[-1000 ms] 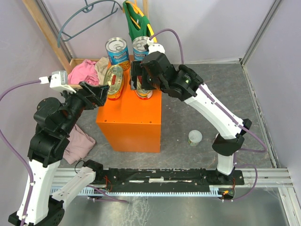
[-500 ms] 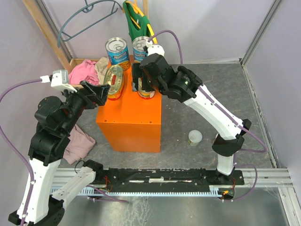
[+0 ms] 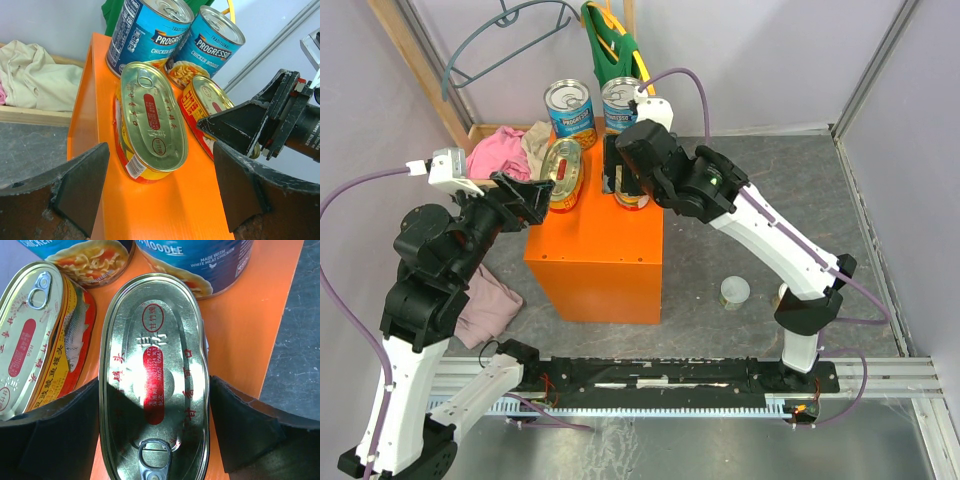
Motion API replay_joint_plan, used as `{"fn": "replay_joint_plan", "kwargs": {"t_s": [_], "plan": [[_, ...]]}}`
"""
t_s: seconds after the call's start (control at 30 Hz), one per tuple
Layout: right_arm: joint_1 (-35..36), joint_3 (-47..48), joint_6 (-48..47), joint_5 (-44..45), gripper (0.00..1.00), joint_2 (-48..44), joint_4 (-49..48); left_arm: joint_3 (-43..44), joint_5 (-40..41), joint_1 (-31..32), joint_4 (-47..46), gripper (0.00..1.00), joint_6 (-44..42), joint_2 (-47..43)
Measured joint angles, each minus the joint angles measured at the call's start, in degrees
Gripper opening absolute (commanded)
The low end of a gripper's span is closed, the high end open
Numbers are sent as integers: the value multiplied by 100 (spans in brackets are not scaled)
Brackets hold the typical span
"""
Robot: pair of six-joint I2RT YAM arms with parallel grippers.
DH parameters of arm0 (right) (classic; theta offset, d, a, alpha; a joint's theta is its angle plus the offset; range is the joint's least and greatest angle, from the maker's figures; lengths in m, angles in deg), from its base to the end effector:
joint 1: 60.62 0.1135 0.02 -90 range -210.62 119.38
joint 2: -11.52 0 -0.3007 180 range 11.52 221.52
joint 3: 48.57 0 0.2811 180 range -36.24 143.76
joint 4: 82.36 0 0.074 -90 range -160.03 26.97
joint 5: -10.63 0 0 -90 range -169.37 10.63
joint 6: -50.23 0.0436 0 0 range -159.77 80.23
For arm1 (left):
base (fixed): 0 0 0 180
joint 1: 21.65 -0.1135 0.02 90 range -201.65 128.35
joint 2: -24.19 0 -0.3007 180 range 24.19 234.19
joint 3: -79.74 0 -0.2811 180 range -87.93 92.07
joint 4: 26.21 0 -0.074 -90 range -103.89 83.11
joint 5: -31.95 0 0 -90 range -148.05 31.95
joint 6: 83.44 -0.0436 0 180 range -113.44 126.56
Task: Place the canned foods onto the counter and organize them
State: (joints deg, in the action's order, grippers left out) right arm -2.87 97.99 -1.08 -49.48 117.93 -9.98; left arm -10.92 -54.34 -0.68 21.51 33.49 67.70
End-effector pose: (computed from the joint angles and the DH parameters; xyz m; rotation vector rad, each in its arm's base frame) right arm 0.2395 0.3389 0.5236 -0.0420 2.0864 0.4822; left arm 0.1086 -0.0386 0.5183 -0.1362 1.6305 -0.5939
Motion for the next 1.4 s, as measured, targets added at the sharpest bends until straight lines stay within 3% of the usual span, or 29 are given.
{"fn": "replay_joint_plan", "kwargs": {"t_s": [0.6, 1.0, 1.4], "plan": [[208, 74, 1071, 1097, 65, 149, 61, -35, -181, 0, 7, 90, 2, -24], [264, 531, 1228, 1405, 100, 452, 328, -57, -236, 0, 24, 90, 2, -94], [299, 527, 1097, 1523, 99, 490, 297, -83, -236, 0, 13, 90, 4, -94]]}}
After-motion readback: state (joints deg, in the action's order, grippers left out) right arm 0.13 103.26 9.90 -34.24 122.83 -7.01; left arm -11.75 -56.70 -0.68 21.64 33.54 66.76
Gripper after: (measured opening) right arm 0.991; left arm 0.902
